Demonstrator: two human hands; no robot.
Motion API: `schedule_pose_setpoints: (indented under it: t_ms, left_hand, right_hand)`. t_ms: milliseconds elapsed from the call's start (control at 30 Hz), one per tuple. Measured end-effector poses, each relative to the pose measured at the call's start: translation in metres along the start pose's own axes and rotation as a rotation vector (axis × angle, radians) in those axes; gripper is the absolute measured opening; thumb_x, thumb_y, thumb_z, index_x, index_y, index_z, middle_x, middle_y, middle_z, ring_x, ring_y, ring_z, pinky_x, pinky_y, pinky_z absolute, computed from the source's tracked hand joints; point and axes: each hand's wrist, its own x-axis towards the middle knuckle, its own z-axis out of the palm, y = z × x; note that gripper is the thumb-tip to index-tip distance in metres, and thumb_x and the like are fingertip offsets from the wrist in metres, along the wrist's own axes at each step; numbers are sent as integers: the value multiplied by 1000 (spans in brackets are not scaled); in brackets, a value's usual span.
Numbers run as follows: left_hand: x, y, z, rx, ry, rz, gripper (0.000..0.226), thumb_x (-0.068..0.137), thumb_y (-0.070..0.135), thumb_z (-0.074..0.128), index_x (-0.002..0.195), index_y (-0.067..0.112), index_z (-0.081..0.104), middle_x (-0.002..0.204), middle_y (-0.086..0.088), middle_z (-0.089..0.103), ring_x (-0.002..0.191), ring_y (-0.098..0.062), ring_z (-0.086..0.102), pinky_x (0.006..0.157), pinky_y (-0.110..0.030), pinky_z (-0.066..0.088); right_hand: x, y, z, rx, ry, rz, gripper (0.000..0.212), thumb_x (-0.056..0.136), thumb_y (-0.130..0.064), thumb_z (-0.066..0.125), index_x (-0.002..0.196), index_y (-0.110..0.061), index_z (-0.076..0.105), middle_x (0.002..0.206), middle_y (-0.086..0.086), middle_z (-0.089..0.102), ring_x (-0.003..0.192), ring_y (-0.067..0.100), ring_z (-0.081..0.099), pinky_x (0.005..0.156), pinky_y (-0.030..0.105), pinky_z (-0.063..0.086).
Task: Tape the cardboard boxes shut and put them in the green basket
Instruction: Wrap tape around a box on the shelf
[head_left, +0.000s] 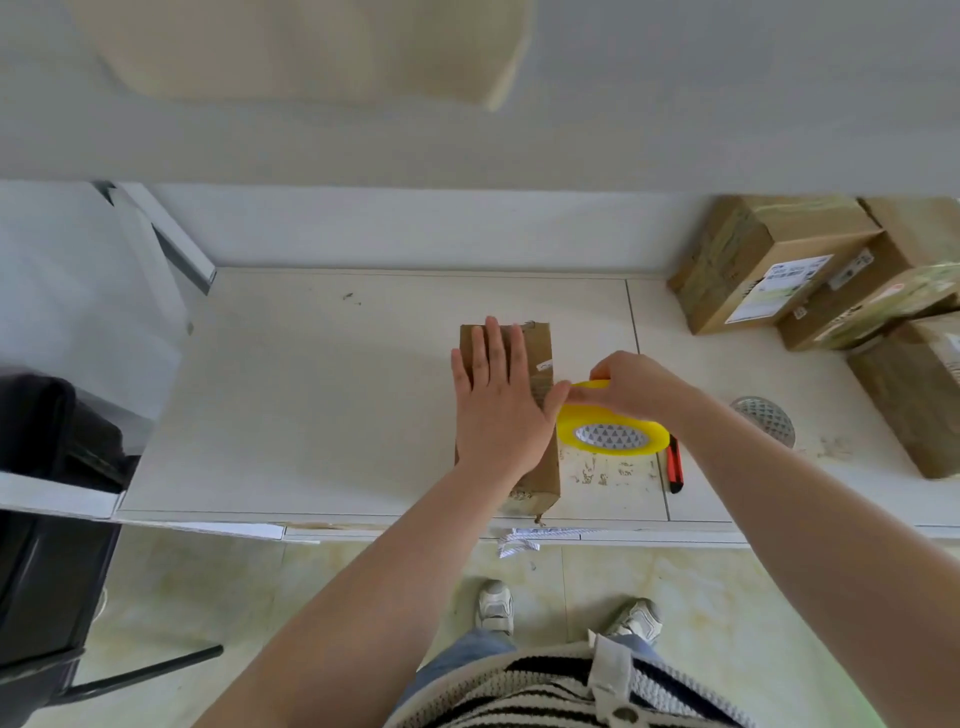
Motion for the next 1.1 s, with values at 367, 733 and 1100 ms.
schedule_pose_setpoints:
  t_ms: [367, 733, 1100]
  left_hand:
    - [9, -7, 1, 41, -63, -153, 97, 77, 89, 16, 154, 36, -13, 158, -21, -25, 143, -46, -26, 111, -66, -13]
    - [6, -7, -14, -202, -92, -215, 89, 80, 73, 53, 152, 49, 6, 162, -3, -18, 138, -43, 17, 99, -51, 42]
    - [2, -27, -6, -1219, -196, -295, 87, 69, 48, 70, 147, 50, 32, 163, 8, 12, 141, -9, 32, 104, -26, 30]
  right_hand:
    - [-23, 38, 20, 356, -39, -97, 31, 92, -51, 56, 78, -24, 61, 74, 2, 60, 72, 19, 58, 67, 35, 45]
    - [-30, 26, -22, 110, 116, -106, 60, 70, -85, 42, 73, -28, 61, 72, -10, 58, 68, 7, 55, 56, 26, 38]
    - [-40, -8, -74, 93, 1, -266, 47, 88, -60, 55, 67, -18, 60, 63, 2, 54, 61, 19, 53, 60, 34, 41]
